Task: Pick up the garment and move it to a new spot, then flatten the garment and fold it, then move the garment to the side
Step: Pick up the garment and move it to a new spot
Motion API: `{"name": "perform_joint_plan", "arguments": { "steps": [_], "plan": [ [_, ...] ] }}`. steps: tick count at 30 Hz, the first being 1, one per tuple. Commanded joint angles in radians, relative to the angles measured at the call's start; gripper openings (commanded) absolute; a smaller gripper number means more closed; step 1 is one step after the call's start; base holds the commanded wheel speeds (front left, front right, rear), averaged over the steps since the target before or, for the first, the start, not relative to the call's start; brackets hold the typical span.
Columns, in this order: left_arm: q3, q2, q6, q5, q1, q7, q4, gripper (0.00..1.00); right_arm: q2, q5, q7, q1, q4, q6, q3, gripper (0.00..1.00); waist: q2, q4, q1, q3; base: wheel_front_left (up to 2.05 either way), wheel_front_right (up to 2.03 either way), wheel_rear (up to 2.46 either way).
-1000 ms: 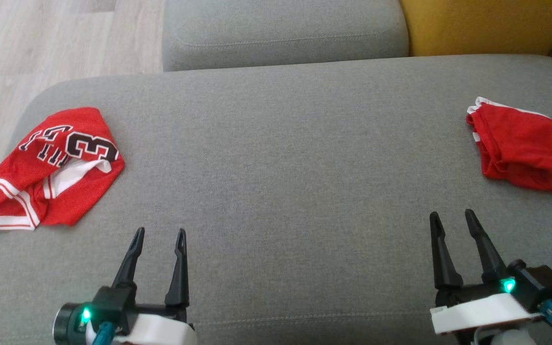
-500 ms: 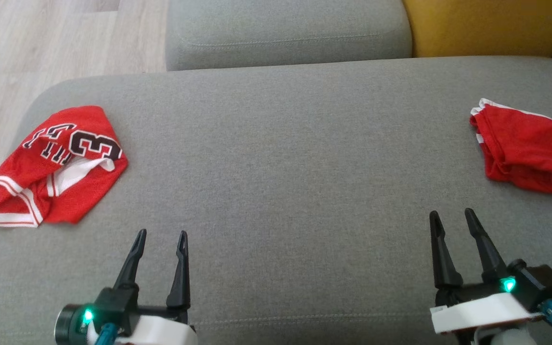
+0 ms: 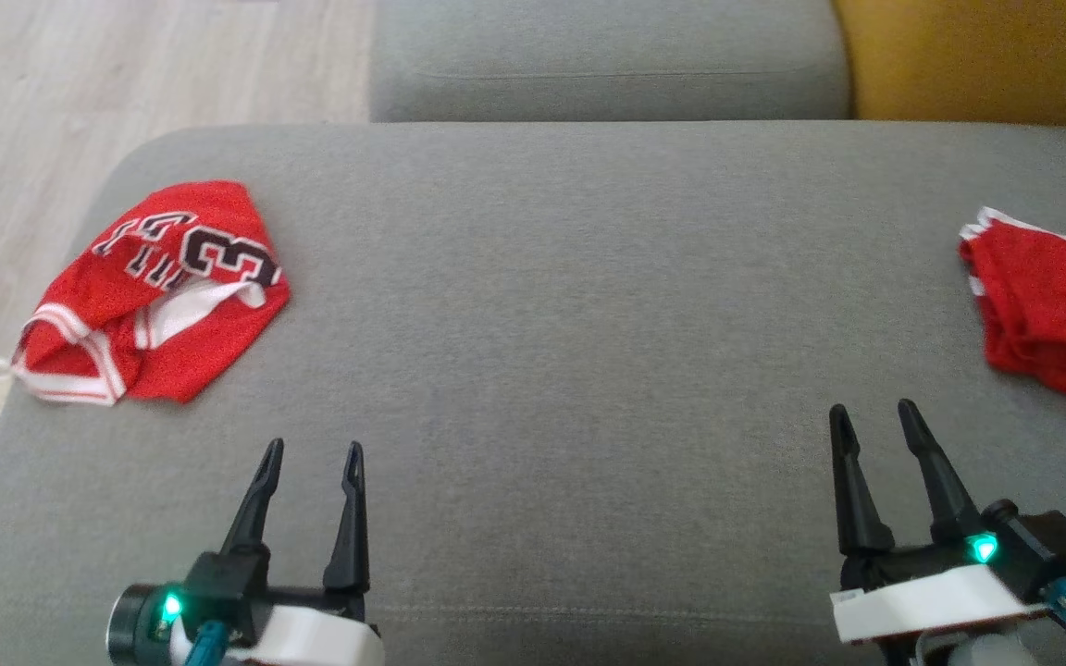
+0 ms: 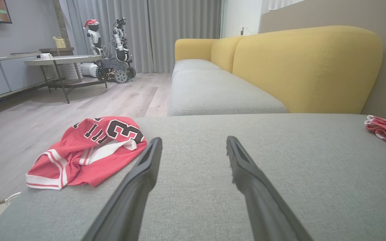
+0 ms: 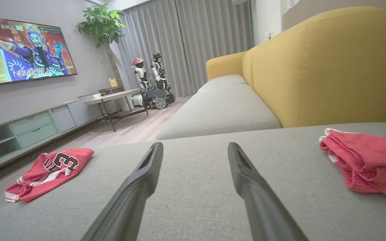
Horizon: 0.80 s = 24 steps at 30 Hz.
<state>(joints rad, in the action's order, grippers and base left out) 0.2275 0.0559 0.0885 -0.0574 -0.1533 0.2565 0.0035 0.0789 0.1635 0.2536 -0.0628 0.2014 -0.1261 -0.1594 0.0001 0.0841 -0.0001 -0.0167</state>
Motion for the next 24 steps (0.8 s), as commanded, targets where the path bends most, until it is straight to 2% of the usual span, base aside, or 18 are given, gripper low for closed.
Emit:
{"name": "perform_joint_plan", "arguments": {
  "steps": [1, 13, 24],
  "plan": [
    [-0.026, -0.006, 0.007, -0.007, 0.053, 0.005, -0.039, 1.0, -0.002, 0.002, 0.008, 0.015, -0.038, -0.005, -0.024, 1.0, -0.0001, 0.024, 0.0001, 0.004, 0.0, 0.0, 0.0],
    [-0.024, -0.006, 0.027, -0.016, 0.057, 0.005, -0.047, 1.0, -0.008, 0.004, 0.008, 0.028, -0.041, -0.005, -0.056, 1.0, -0.0001, 0.188, 0.0001, 0.012, 0.0, 0.0, 0.0],
    [-0.029, -0.006, 0.033, -0.01, 0.058, 0.005, -0.072, 1.0, -0.015, 0.006, 0.008, 0.028, -0.044, -0.005, -0.056, 1.0, -0.0001, 0.3, 0.0001, 0.023, 0.0, 0.0, 0.0]
  ]
}}
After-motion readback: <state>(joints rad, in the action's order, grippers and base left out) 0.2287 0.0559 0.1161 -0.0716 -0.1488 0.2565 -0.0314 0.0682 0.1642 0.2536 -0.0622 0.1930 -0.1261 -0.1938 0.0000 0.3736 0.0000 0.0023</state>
